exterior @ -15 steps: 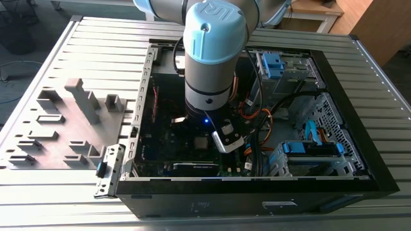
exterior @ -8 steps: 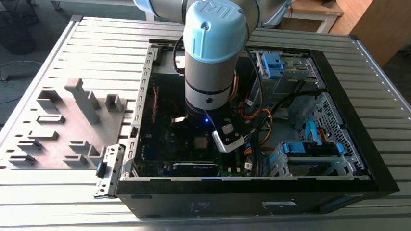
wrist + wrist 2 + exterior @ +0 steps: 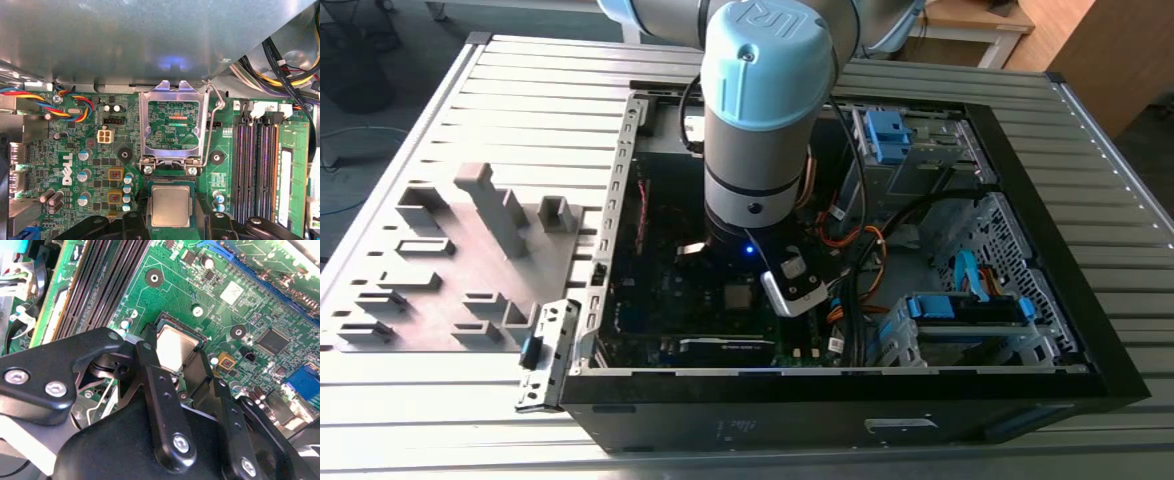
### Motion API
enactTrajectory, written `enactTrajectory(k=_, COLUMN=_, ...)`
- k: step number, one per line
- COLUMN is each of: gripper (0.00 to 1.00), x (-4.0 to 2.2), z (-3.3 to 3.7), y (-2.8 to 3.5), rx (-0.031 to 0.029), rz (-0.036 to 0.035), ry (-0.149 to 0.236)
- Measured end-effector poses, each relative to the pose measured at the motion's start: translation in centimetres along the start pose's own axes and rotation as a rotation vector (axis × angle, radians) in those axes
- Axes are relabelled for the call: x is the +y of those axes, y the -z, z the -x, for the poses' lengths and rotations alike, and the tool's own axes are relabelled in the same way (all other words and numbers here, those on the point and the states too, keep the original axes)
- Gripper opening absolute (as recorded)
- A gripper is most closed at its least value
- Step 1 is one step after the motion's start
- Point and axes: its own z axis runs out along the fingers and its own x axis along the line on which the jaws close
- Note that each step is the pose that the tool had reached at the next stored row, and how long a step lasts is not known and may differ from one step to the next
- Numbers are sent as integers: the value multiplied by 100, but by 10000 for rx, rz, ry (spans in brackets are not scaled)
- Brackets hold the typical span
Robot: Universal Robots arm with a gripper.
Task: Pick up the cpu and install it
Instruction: 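Place the cpu into insertion slot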
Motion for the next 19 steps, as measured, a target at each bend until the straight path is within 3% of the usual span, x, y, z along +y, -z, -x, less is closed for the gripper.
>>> enactTrajectory(k=19, gripper=46, x=0, z=-9, y=20, rx=0, rz=42, ry=-1)
